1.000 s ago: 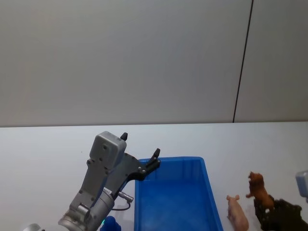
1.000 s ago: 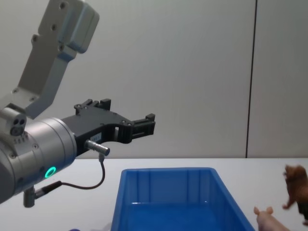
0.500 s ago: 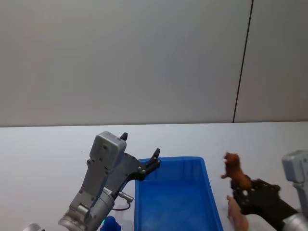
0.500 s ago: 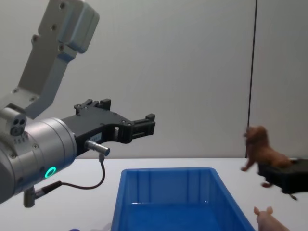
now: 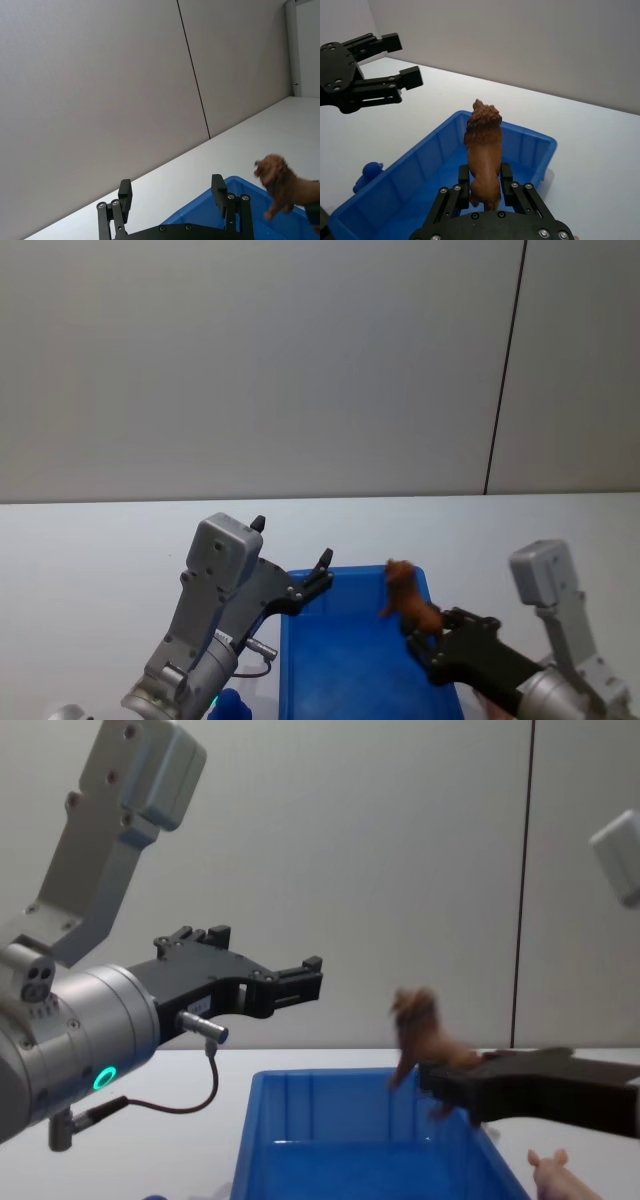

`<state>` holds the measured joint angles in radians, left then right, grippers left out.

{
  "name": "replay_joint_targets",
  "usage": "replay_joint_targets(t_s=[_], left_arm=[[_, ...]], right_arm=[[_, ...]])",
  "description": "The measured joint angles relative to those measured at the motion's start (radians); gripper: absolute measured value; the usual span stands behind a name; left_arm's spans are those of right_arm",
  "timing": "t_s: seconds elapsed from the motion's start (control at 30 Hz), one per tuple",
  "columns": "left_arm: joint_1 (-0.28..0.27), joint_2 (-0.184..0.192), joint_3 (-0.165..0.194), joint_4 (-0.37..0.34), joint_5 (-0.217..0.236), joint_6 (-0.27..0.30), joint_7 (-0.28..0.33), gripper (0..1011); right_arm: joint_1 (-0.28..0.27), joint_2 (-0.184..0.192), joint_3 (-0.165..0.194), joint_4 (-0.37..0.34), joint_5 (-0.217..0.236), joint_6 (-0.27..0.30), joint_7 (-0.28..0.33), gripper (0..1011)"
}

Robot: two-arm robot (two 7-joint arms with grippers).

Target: Pick up the two dolls from the table and place them into the box.

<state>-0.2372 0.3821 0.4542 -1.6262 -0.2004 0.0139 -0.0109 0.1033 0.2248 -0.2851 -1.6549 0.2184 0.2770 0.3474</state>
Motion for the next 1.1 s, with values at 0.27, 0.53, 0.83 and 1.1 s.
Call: replay_joint_targets(t_s=[0.27, 0.53, 0.83, 1.1], left_arm=[[0.000, 0.000, 0.000, 0.000, 0.000, 0.000, 0.000, 1001], [0.000, 0.000, 0.000, 0.000, 0.000, 0.000, 0.000, 1001], [0.000, 0.000, 0.000, 0.000, 0.000, 0.000, 0.000, 1001], [0.000, 0.000, 0.000, 0.000, 0.000, 0.000, 0.000, 1001]], right_arm=[[0.040, -0.034, -0.021, 0.059, -0.012, 0.004, 0.033, 590], [0.053, -0.044, -0.026, 0.081, -0.020, 0.000, 0.023, 819], [0.035, -0.029, -0.019, 0.056, -0.034, -0.014, -0.038, 1001], [-0.006, -0.001, -0.007, 0.003, -0.045, -0.026, -0.106, 1001]])
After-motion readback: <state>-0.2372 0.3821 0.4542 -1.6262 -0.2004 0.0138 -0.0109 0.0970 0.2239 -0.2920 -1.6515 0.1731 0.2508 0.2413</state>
